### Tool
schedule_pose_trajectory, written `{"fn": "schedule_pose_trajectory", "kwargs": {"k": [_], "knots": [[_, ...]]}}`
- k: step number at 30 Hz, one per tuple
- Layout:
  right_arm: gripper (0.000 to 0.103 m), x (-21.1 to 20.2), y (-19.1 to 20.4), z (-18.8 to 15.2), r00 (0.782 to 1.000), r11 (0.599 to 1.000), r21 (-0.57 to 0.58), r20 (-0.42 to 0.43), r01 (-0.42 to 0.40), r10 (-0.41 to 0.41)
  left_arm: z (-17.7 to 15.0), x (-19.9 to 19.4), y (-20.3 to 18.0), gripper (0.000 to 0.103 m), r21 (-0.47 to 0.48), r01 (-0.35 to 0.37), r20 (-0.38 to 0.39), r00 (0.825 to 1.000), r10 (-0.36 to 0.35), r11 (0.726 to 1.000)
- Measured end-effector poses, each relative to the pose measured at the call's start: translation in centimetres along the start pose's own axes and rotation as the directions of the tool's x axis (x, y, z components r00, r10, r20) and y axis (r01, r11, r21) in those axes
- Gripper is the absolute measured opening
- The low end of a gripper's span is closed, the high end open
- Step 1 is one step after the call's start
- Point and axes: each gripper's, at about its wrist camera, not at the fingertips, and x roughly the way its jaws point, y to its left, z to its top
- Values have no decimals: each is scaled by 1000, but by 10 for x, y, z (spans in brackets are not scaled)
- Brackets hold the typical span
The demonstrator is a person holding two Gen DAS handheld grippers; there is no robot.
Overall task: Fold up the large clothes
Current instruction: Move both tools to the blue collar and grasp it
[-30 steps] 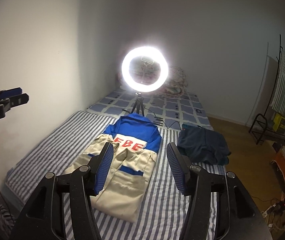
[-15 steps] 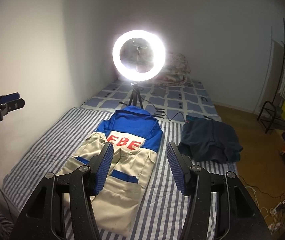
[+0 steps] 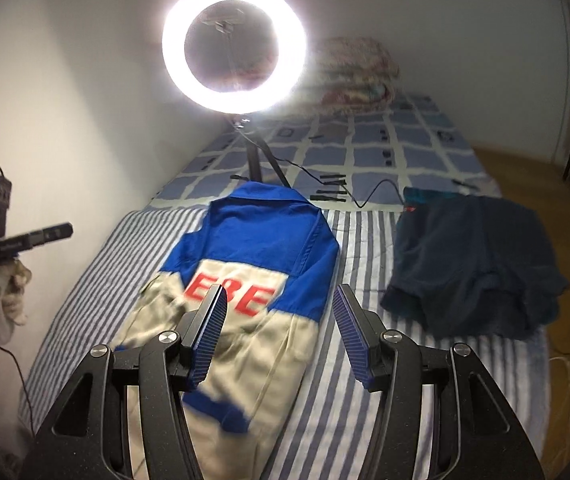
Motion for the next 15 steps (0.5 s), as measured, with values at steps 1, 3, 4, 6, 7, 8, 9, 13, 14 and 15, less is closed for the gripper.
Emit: {"fn": "schedule_pose_trajectory", "kwargs": {"k": [1,3,4,6,7,8,9,13,14,15], "knots": [[54,17,-8,5,1000,1000,9,-7,-4,4,5,19,5,62,-1,2,-13,1000,-2,1000],[54,48,-19,12,1000,1000,22,-22,-6,7,12,49,13,62,-2,0,-35,999,0,1000],[54,62,-24,16,1000,1000,27,-31,-4,5,16,68,18,62,8,-12,-51,999,13,1000],[54,90,-34,24,999,999,33,-53,4,-2,22,96,23,62,27,-34,-71,997,36,999],[54,104,-39,28,998,999,32,-63,9,-6,25,109,26,62,35,-36,-82,996,39,999],[54,118,-42,31,997,999,30,-73,17,-15,27,120,27,62,39,-32,-90,995,35,999],[54,132,-45,33,996,999,27,-83,24,-21,31,134,29,62,45,-24,-103,994,29,999],[54,176,-54,39,993,999,10,-118,31,-29,42,182,35,62,69,-9,-149,989,19,998],[54,188,-55,40,991,999,1,-129,38,-37,44,192,36,62,71,-6,-158,987,18,997],[54,197,-57,41,989,999,-6,-139,43,-43,46,200,36,62,74,-3,-165,986,15,997]]}}
